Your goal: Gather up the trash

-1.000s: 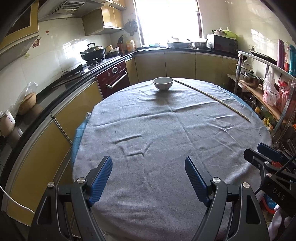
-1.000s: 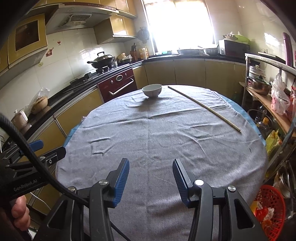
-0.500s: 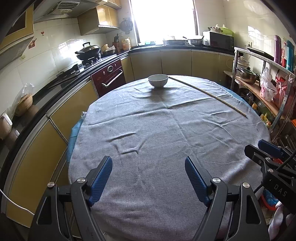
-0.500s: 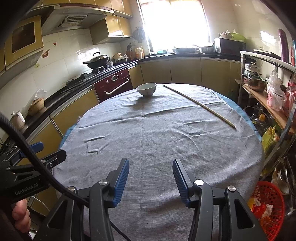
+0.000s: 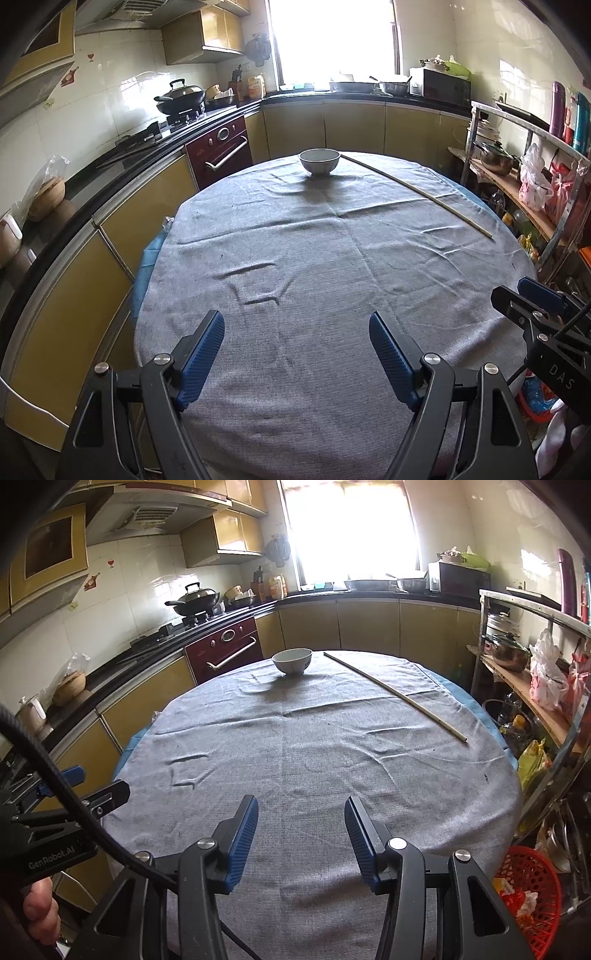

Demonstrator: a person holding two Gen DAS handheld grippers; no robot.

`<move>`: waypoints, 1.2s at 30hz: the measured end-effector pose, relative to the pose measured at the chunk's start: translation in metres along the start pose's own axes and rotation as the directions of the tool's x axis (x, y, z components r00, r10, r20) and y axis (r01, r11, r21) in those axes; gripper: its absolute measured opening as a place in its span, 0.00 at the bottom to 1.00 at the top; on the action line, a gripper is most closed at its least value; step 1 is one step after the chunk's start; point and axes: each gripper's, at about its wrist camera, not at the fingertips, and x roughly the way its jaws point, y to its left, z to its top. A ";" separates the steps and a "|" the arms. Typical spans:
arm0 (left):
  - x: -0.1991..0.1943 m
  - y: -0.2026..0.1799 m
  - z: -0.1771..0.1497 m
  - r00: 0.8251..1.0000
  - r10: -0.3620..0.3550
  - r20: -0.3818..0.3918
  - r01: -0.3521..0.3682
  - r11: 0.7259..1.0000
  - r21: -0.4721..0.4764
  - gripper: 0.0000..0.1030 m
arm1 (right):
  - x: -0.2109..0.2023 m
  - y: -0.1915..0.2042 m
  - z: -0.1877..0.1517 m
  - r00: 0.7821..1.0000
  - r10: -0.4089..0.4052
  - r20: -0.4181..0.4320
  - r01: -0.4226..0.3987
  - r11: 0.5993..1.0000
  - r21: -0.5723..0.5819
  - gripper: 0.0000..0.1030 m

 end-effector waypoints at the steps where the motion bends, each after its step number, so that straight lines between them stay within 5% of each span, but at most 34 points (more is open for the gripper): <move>1: 0.000 0.001 0.000 1.000 0.000 0.000 0.000 1.000 -0.002 0.79 | 0.000 0.001 0.000 1.000 -0.002 0.000 0.002 1.000 -0.002 0.51; 36: 0.011 0.024 -0.005 1.000 -0.026 -0.005 0.026 0.999 -0.026 0.79 | 0.013 0.031 0.006 0.999 -0.038 -0.025 0.036 0.998 -0.048 0.51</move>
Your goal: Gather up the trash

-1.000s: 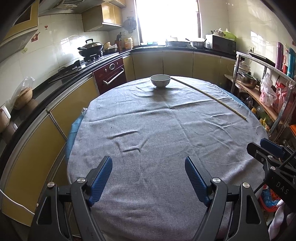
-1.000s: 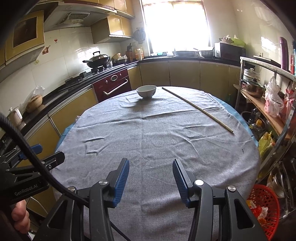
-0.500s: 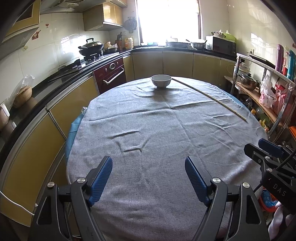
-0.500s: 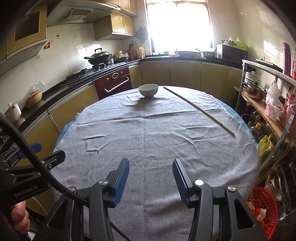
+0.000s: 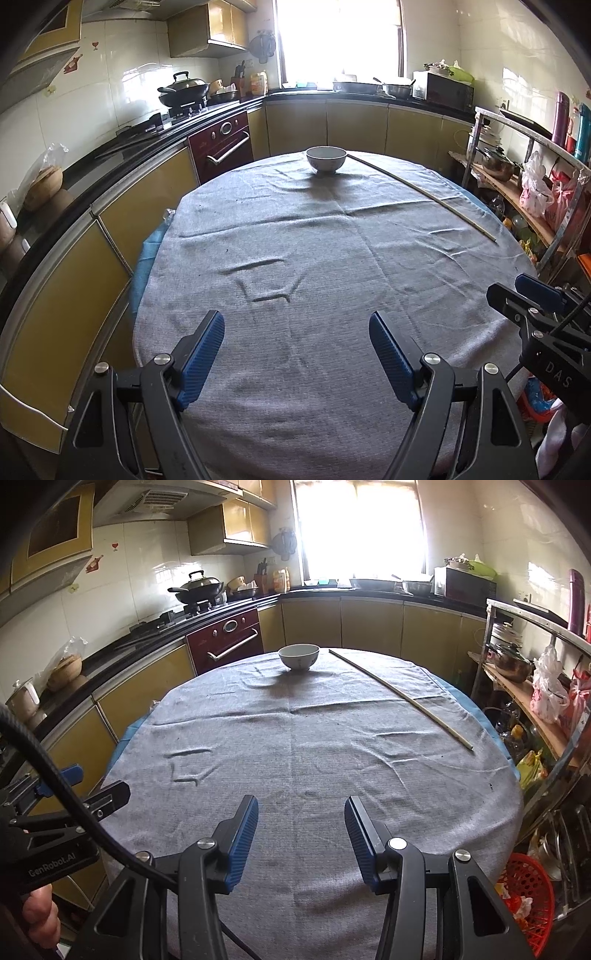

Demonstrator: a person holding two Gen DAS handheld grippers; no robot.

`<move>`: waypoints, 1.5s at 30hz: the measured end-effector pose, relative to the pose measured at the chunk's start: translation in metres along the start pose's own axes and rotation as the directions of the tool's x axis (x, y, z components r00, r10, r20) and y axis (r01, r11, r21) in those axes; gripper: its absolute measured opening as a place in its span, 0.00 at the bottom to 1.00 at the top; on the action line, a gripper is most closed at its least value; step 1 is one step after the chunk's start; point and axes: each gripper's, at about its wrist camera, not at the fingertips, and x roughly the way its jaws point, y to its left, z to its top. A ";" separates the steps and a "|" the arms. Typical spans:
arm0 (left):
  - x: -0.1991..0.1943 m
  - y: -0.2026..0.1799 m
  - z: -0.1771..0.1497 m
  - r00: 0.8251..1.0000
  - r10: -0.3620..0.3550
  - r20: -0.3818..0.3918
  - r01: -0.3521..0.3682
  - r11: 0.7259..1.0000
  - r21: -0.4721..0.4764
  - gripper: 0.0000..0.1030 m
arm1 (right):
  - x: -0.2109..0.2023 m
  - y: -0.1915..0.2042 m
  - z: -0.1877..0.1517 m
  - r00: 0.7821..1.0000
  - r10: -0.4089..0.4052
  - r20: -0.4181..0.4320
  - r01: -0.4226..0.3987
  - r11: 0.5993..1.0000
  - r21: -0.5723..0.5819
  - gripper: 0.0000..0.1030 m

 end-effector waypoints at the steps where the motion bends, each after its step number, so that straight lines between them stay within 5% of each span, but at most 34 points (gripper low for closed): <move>1: 0.000 0.000 0.000 1.000 0.000 -0.001 0.000 1.000 0.000 0.79 | 0.001 0.001 0.000 1.000 -0.001 -0.001 0.001 1.000 -0.001 0.51; 45: 0.015 0.037 0.002 1.000 -0.022 -0.013 0.022 1.000 -0.018 0.79 | 0.028 0.032 0.003 0.998 -0.022 -0.057 0.020 0.999 -0.034 0.51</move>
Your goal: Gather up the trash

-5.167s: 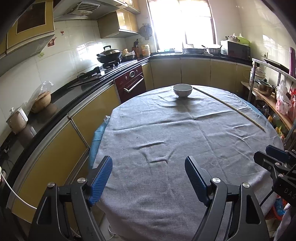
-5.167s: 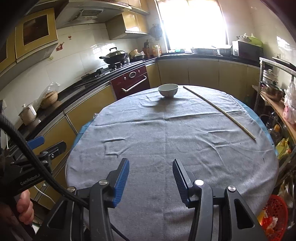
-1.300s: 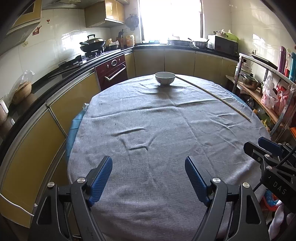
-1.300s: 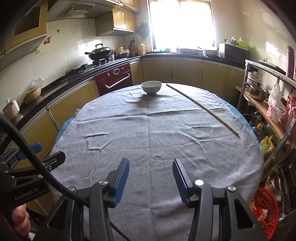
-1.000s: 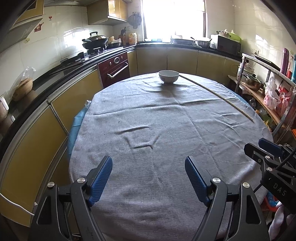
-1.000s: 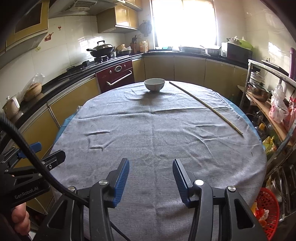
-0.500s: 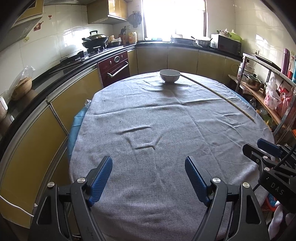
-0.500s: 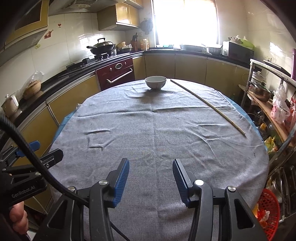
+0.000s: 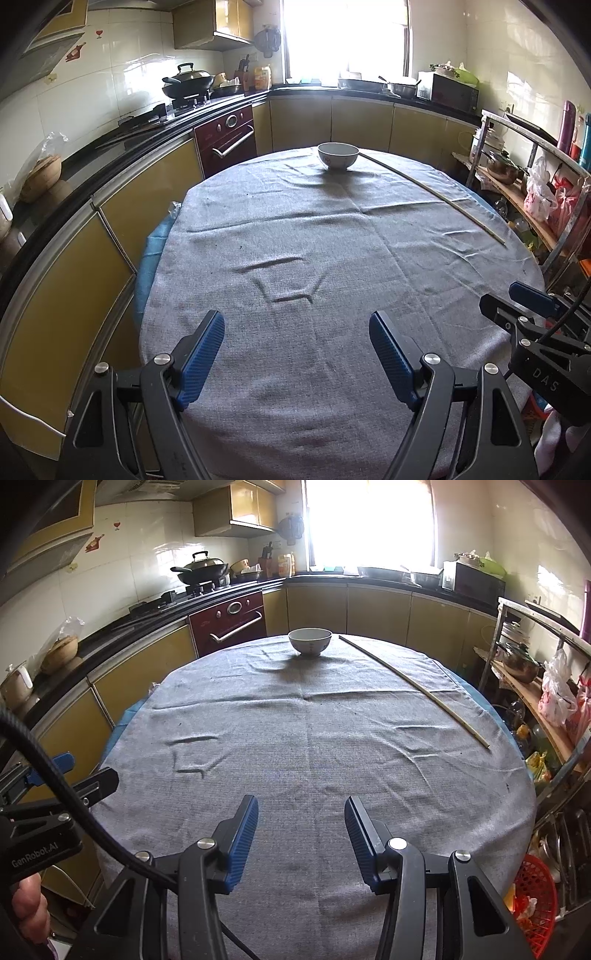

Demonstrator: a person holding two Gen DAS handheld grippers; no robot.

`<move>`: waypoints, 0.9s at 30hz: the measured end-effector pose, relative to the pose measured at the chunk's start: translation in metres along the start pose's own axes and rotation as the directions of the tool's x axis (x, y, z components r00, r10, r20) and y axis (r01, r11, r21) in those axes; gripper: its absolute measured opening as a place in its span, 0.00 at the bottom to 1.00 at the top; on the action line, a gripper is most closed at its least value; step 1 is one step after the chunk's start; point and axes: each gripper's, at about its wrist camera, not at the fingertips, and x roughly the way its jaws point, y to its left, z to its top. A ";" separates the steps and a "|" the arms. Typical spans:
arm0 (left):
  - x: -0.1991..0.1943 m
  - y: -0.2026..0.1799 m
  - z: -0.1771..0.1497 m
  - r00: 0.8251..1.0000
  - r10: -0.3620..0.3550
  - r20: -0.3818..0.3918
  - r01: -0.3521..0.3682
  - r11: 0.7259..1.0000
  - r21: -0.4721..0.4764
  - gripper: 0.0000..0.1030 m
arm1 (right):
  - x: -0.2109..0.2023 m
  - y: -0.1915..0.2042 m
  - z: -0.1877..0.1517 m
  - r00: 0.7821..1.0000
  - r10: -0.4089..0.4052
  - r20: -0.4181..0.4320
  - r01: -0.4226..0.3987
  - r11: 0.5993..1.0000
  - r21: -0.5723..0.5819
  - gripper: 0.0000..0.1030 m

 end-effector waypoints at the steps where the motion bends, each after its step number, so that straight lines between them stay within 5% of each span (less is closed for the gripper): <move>1: -0.001 0.000 0.000 1.000 -0.001 0.002 0.001 1.000 0.000 0.79 | -0.001 0.000 0.000 1.000 0.000 0.002 0.000 1.000 0.001 0.51; 27: -0.047 -0.035 0.000 0.996 -0.027 0.082 0.021 0.997 0.068 0.79 | -0.057 -0.025 -0.010 0.995 -0.031 0.098 0.025 0.998 0.057 0.51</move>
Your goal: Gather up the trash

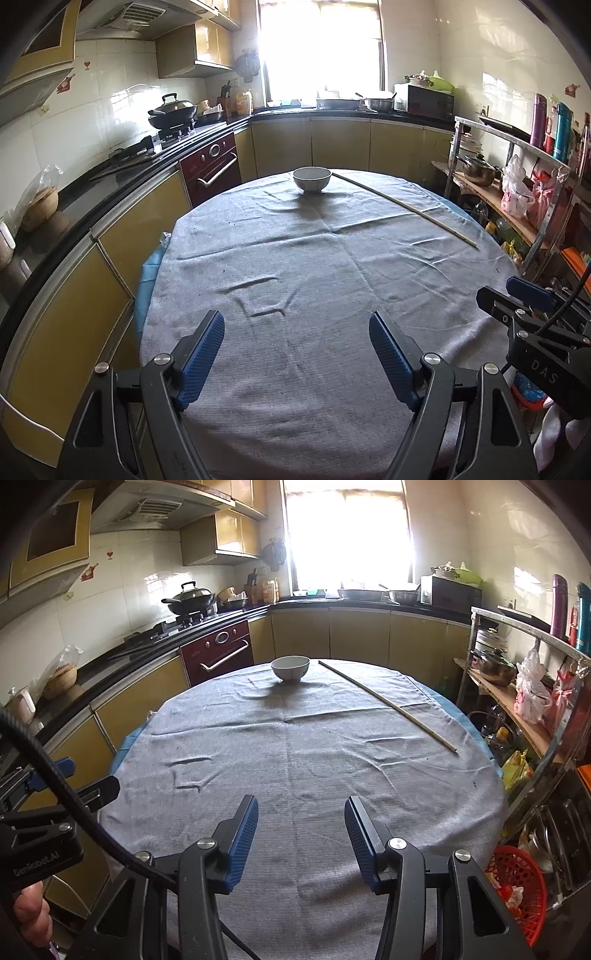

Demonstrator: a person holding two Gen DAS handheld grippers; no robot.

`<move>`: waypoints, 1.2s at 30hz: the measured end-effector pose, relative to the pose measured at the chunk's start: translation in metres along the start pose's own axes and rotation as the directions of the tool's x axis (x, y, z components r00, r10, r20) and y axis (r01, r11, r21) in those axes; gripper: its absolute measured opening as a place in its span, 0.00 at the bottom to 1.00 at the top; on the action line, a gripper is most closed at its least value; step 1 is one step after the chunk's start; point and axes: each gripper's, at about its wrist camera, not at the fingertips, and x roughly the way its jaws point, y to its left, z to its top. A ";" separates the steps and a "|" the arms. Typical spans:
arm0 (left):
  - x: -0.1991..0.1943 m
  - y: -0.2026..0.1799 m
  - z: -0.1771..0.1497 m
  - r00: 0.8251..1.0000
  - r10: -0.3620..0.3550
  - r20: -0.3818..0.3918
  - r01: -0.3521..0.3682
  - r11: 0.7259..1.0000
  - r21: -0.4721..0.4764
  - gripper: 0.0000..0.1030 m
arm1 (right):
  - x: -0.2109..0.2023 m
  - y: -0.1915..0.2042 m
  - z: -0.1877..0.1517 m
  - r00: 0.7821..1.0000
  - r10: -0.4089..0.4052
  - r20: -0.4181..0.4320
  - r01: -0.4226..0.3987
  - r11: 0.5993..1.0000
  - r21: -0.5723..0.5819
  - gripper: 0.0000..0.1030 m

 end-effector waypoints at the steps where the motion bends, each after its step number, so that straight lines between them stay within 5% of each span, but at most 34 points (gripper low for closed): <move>1: 0.000 0.000 0.000 1.000 0.001 -0.001 -0.001 1.000 0.000 0.79 | 0.000 -0.001 0.000 1.000 0.000 0.000 0.000 1.000 0.003 0.51; 36: 0.042 0.014 0.013 0.998 0.016 -0.063 -0.018 1.000 -0.024 0.79 | 0.052 0.000 0.014 0.998 0.012 -0.063 -0.011 1.000 0.012 0.51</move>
